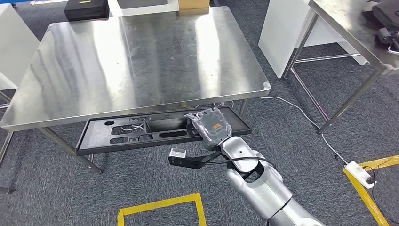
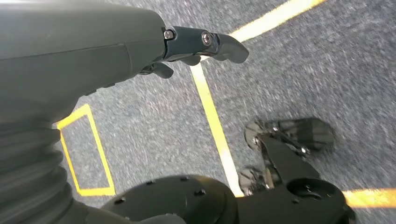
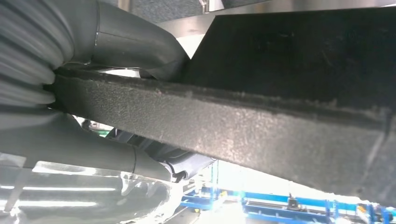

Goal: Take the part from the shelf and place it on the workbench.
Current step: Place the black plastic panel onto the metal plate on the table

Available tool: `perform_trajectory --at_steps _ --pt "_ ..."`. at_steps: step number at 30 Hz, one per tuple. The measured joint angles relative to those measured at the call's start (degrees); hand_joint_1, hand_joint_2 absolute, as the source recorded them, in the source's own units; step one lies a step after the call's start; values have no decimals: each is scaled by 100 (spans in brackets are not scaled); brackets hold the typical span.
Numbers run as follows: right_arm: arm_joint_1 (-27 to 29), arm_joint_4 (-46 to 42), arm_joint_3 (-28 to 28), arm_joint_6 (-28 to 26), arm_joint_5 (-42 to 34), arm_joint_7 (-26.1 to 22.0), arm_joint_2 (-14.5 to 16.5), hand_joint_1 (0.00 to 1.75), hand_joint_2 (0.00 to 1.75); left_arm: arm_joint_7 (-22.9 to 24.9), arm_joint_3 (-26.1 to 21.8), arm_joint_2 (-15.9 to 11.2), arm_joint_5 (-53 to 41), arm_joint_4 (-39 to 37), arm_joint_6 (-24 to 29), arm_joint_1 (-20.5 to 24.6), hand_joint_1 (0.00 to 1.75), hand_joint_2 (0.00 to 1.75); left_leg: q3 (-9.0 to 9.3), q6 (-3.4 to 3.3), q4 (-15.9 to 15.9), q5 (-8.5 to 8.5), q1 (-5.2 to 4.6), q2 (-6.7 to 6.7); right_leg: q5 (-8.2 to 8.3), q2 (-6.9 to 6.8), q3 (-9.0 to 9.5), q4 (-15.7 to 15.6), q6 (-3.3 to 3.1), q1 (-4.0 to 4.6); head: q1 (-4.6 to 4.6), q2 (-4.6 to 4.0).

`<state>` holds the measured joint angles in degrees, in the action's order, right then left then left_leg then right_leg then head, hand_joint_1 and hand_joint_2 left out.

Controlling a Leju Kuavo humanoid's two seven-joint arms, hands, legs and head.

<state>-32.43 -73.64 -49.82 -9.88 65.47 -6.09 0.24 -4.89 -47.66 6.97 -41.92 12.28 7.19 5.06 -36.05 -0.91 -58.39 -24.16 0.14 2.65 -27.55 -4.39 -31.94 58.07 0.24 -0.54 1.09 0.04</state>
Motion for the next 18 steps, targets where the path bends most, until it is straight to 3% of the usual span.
perform_trajectory --at_steps 2,4,6,8,9,10,12,13,15,17,18 --pt "-13 10 2 0 1 -3 16 173 175 1 -11 1 0 0 0 -2 0 175 7 -64 40 17 1 -112 -26 -56 10 -10 55 8 -2 -1" --pt "-26 14 4 0 1 -9 27 173 175 6 -18 9 1 0 -1 -6 0 175 49 -135 100 49 28 -206 -143 96 -66 188 76 5 -9 -1" --pt "-28 24 4 0 1 -18 14 173 175 10 -20 18 5 0 -7 1 0 175 73 -184 122 61 42 -303 -436 324 -375 852 42 -14 -29 -1" --pt "-11 46 3 1 1 -20 -10 173 175 13 -23 21 9 0 -11 4 0 175 75 -201 120 56 42 -430 -676 393 -764 1574 41 -25 -46 -1" --pt "-3 59 3 1 1 -20 -21 173 175 16 -25 22 10 0 -13 2 0 175 78 -201 118 54 42 -500 -672 401 -853 1692 75 -27 -50 -1" --pt "1 69 4 1 1 -20 -30 173 175 19 -27 22 12 0 -13 -1 0 175 86 -197 116 52 42 -569 -569 409 -826 1570 127 -32 -51 0" --pt "-5 78 5 1 1 -24 -39 173 175 21 -31 27 15 0 -14 -4 0 175 101 -171 106 37 43 -707 -188 515 -499 774 234 -67 -56 0" --pt "-11 80 4 2 -1 -27 -41 173 175 21 -34 29 17 0 -14 -3 0 175 101 -147 88 23 32 -768 -26 583 -332 394 249 -87 -55 0" --pt "-16 87 2 3 -5 -44 -42 173 175 22 -45 31 17 -1 -11 -9 0 175 77 -88 66 3 21 -851 113 667 -175 40 201 -96 -54 -1" --pt "-18 90 1 5 -8 -61 -30 173 175 28 -62 29 17 -2 -7 -28 0 175 53 -24 63 -1 42 -898 129 602 -161 31 109 -85 -51 0" --pt "-22 90 1 4 -8 -66 -20 173 175 31 -69 26 17 -2 -4 -38 0 175 39 8 32 -26 52 -858 138 572 -148 21 65 -91 -51 0"
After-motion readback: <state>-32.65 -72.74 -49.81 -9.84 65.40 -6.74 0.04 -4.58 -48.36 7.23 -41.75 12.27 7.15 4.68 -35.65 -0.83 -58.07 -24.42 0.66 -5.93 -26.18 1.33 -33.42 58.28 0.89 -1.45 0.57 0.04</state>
